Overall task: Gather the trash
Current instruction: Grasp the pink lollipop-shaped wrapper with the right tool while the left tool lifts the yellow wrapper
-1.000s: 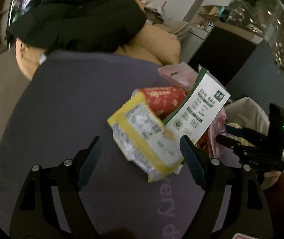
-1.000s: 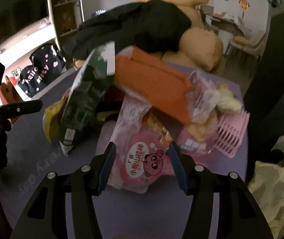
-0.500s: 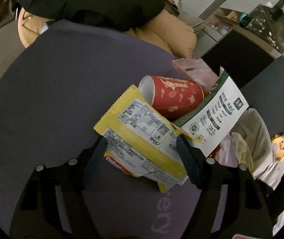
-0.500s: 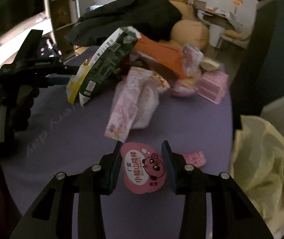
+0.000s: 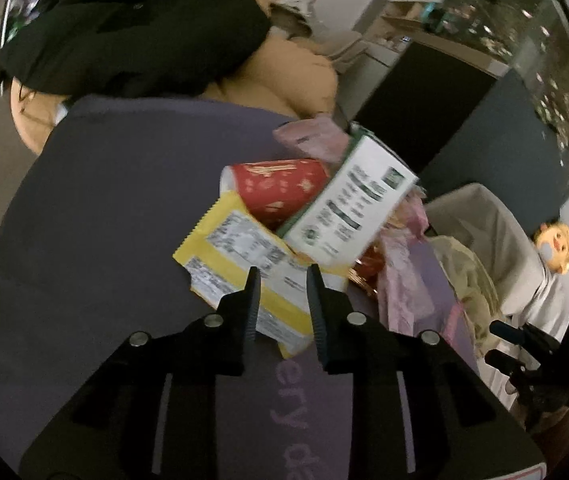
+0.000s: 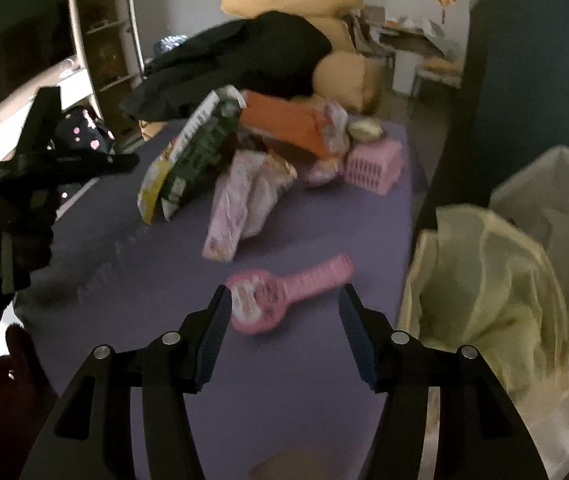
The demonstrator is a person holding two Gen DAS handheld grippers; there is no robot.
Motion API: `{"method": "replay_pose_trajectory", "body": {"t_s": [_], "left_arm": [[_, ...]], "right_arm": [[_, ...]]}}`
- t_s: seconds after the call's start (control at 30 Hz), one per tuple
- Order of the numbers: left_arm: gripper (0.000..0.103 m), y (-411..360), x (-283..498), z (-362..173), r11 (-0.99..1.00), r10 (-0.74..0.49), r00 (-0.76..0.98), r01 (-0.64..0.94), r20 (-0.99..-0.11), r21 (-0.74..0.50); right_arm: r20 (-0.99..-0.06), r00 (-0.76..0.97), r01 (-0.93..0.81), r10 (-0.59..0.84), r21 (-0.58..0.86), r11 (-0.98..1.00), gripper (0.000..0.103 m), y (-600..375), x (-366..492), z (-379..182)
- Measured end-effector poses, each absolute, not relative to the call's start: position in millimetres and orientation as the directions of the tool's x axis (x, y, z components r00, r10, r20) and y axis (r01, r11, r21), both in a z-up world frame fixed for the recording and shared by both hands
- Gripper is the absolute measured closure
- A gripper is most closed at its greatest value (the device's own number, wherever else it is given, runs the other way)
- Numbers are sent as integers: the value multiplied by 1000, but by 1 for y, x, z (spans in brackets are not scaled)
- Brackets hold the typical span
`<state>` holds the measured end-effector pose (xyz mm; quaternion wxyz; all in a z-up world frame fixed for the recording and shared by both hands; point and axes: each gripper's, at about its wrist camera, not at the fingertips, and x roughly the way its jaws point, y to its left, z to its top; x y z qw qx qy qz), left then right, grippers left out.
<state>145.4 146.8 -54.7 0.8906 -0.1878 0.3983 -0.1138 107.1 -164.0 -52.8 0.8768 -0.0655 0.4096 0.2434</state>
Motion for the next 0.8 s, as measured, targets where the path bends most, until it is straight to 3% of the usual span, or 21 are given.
{"method": "replay_pose_trajectory", "body": {"t_s": [0.2,0.43,0.57,0.8], "left_arm": [[62,155,147,-67,891,-330,650,-26,-684,-454],[50,179,146,-84,844,-305,651,-154,-695,-514],[47,195,153,-93,791,-298,660,-233,-690,-565],[43,180,174,-103,744,-360,615,-264,-702,-614]], "right_arm": [[-764,453,-398,460,289,871,50,-168,114,-82],[-782,495,-340,380,229,912,52,-142,146,-96],[-771,492,-376,404,231,897,85,-137,157,-93],[-767,482,-382,423,250,890,90,-156,165,-89]]}}
